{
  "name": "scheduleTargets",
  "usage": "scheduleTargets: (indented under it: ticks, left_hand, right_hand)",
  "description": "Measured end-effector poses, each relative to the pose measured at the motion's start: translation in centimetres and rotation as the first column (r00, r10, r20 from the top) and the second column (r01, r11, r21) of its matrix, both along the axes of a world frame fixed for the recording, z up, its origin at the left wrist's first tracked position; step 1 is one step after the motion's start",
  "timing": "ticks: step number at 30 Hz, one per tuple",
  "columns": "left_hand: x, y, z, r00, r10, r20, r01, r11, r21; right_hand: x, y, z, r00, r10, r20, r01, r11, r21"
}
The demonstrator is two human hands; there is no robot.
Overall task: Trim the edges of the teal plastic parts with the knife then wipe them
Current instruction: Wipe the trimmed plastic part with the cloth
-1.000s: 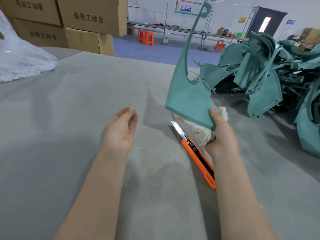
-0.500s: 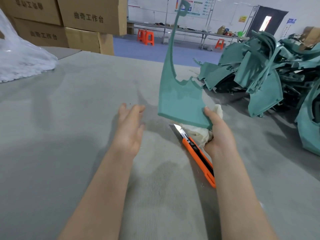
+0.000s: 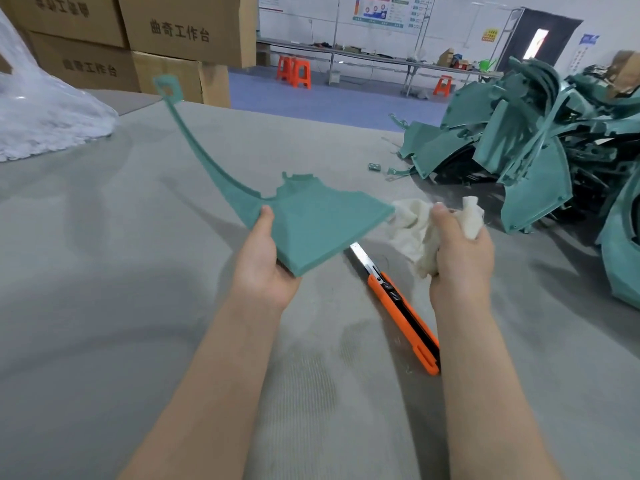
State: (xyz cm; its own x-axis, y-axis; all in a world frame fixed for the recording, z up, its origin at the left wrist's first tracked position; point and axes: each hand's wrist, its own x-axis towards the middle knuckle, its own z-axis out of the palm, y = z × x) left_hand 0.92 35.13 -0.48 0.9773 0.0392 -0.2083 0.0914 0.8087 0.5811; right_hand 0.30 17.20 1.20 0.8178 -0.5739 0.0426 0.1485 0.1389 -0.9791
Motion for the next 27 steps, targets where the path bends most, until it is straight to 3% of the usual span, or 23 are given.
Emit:
scheduleTargets:
  ticks: [4, 6, 8, 10, 12, 13, 18, 21, 23, 25, 26, 27]
  left_hand:
    - [0.0, 0.5, 0.1, 0.998, 0.068, -0.011, -0.069, 0.993, -0.100]
    - [0.0, 0.5, 0.1, 0.996, 0.091, -0.018, -0.092, 0.987, -0.131]
    - [0.0, 0.5, 0.3, 0.994, 0.110, -0.007, -0.110, 0.984, -0.144]
    - [0.0, 0.5, 0.5, 0.992, 0.123, 0.019, -0.119, 0.982, -0.149]
    - [0.1, 0.6, 0.5, 0.991, 0.125, 0.039, -0.119, 0.984, -0.131]
    - [0.0, 0.6, 0.5, 0.992, 0.118, 0.047, -0.112, 0.988, -0.106]
    - [-0.5, 0.5, 0.9, 0.996, 0.084, 0.035, -0.086, 0.995, 0.059]
    - [-0.8, 0.3, 1.0, 0.997, -0.069, 0.022, 0.065, 0.987, 0.146]
    - [-1.0, 0.2, 1.2, 0.993, -0.103, 0.063, 0.095, 0.987, 0.131]
    - [-1.0, 0.1, 1.4, 0.995, -0.006, 0.104, 0.007, 1.000, -0.009]
    - [-0.9, 0.1, 1.4, 0.994, 0.055, 0.099, -0.047, 0.996, -0.075]
    - [-0.8, 0.2, 1.5, 0.991, 0.102, 0.089, -0.092, 0.990, -0.110]
  right_hand:
    - [-0.3, 0.5, 0.1, 0.990, 0.110, -0.087, -0.117, 0.989, -0.090]
    - [-0.7, 0.9, 0.3, 0.962, 0.231, -0.144, -0.257, 0.947, -0.195]
    - [-1.2, 1.5, 0.6, 0.876, 0.442, -0.191, -0.479, 0.845, -0.239]
    - [-1.7, 2.4, 0.6, 0.711, 0.639, -0.294, -0.703, 0.655, -0.277]
    - [-2.1, 3.6, 0.2, 0.573, 0.741, -0.352, -0.820, 0.505, -0.272]
    - [-2.2, 4.4, -0.1, 0.556, 0.764, -0.328, -0.830, 0.490, -0.268]
    - [-2.2, 6.9, -0.6, 0.634, 0.762, -0.132, -0.769, 0.605, -0.207]
    - [-2.3, 6.7, -0.4, 0.552, 0.832, -0.050, -0.832, 0.546, -0.095]
    - [-2.3, 6.2, 0.0, 0.574, 0.816, -0.072, -0.819, 0.569, -0.073]
    - [-1.9, 5.3, 0.0, 0.725, 0.660, -0.196, -0.688, 0.700, -0.188]
    - [-1.7, 4.8, -0.1, 0.786, 0.550, -0.282, -0.617, 0.720, -0.317]
    - [-1.6, 4.5, -0.3, 0.804, 0.472, -0.362, -0.594, 0.669, -0.446]
